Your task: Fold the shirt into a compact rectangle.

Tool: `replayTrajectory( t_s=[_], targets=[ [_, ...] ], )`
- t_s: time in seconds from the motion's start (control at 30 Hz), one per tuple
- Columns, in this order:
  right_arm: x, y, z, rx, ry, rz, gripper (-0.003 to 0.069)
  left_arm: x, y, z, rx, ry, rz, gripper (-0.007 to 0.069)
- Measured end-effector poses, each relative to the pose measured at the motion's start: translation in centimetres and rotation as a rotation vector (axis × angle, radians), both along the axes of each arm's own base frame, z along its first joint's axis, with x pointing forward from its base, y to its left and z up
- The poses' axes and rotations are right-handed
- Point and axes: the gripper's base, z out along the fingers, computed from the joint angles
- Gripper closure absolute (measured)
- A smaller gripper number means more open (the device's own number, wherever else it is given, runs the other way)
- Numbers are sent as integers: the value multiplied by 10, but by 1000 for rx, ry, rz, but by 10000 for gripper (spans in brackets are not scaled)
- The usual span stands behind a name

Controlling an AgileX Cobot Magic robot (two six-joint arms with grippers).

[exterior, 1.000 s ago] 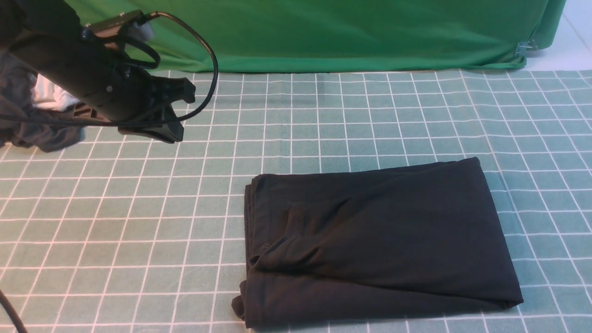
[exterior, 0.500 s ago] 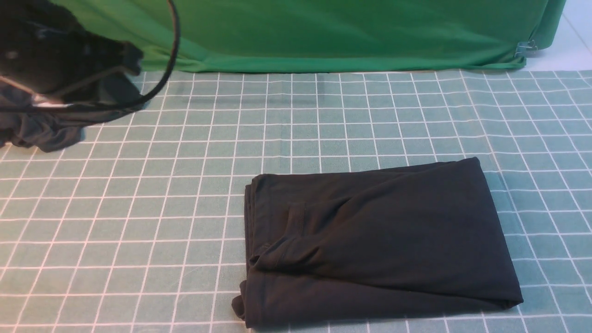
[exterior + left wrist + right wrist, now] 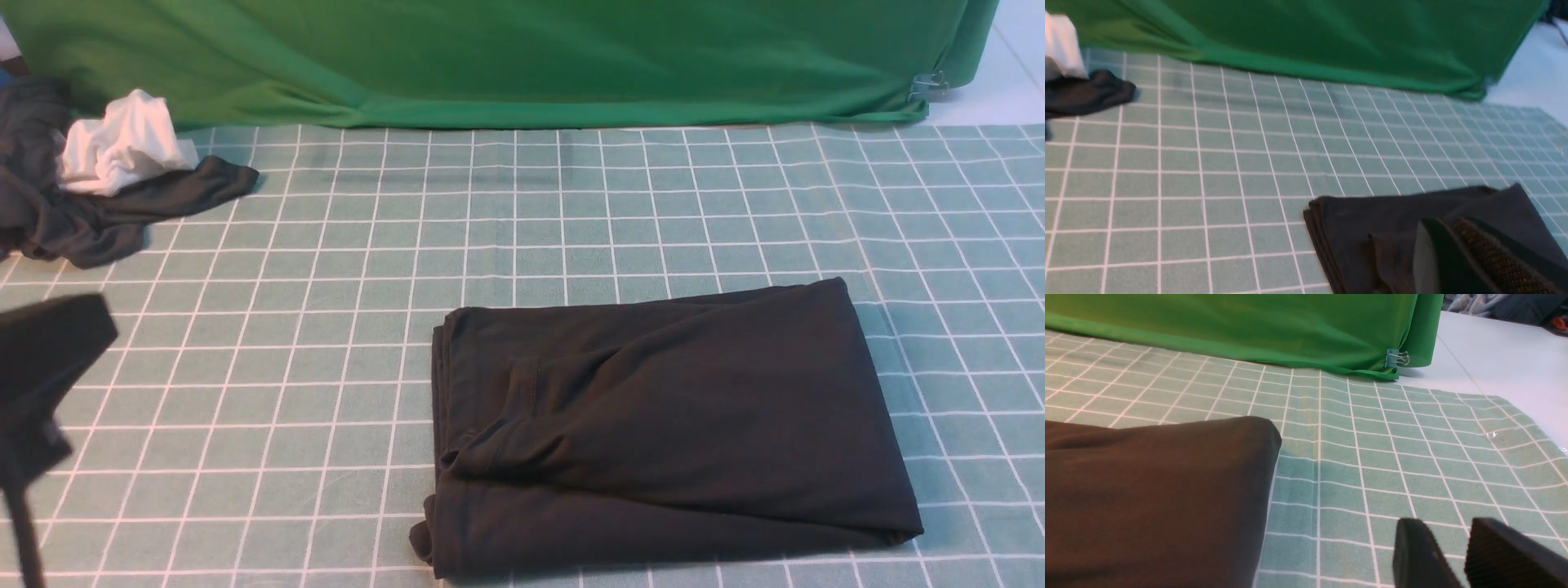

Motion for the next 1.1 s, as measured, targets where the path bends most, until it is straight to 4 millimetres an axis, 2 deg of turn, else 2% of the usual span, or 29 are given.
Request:
replayTrajectory(
  t_s=[0.13, 0.3, 0.53, 0.77, 0.97, 1.1],
  targets=[
    [0, 0, 0, 0, 0, 0, 471, -11, 2, -17, -8, -56, 25, 612],
    [0, 0, 0, 0, 0, 0, 471, -12, 3, -29, 11, -42, 32, 612],
    [0, 0, 0, 0, 1, 0, 467, -11, 10, -31, 161, -57, 67, 612],
    [0, 0, 0, 0, 1, 0, 447, -6, 13, -34, 166, -132, 111, 612],
    [0, 0, 0, 1, 1, 0, 440, -7, 17, -54, 201, -177, 146, 612],
    [0, 0, 0, 1, 1, 0, 440, -13, 21, -80, 212, -270, 195, 610]
  ],
)
